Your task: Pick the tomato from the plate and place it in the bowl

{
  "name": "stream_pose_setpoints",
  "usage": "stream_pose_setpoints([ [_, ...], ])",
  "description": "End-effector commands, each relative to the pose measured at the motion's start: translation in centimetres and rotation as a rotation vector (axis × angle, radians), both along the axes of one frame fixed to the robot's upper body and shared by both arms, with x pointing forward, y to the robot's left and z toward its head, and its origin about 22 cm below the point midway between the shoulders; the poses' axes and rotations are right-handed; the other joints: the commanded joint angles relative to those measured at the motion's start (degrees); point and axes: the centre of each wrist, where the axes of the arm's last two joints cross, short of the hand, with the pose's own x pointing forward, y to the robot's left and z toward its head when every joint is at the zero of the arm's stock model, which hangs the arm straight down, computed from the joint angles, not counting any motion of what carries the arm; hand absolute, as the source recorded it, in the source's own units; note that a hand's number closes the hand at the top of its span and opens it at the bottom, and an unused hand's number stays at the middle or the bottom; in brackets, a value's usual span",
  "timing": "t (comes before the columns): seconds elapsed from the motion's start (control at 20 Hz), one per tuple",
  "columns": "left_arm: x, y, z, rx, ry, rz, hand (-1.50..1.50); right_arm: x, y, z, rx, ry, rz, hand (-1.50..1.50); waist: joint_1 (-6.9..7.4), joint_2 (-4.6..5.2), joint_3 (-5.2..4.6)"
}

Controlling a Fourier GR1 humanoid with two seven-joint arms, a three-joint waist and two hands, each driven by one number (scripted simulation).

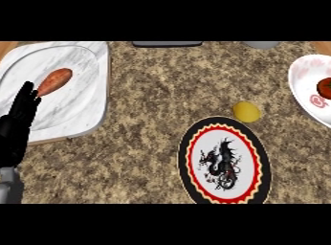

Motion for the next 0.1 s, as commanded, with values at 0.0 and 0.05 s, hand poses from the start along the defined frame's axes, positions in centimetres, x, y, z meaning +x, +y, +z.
stream_pose_setpoints([
  [0.0,-0.3,-0.9,1.1,0.015,-0.022,0.002,0.00,-3.4,1.3,1.6,-0.017,-0.049,0.018,-1.50,0.90,0.22,0.04],
  [0.05,1.0,0.0,1.0,0.001,-0.011,-0.015,0.00,-3.2,2.3,0.9,-0.031,-0.082,0.052,-1.50,0.77,0.29,0.03],
])
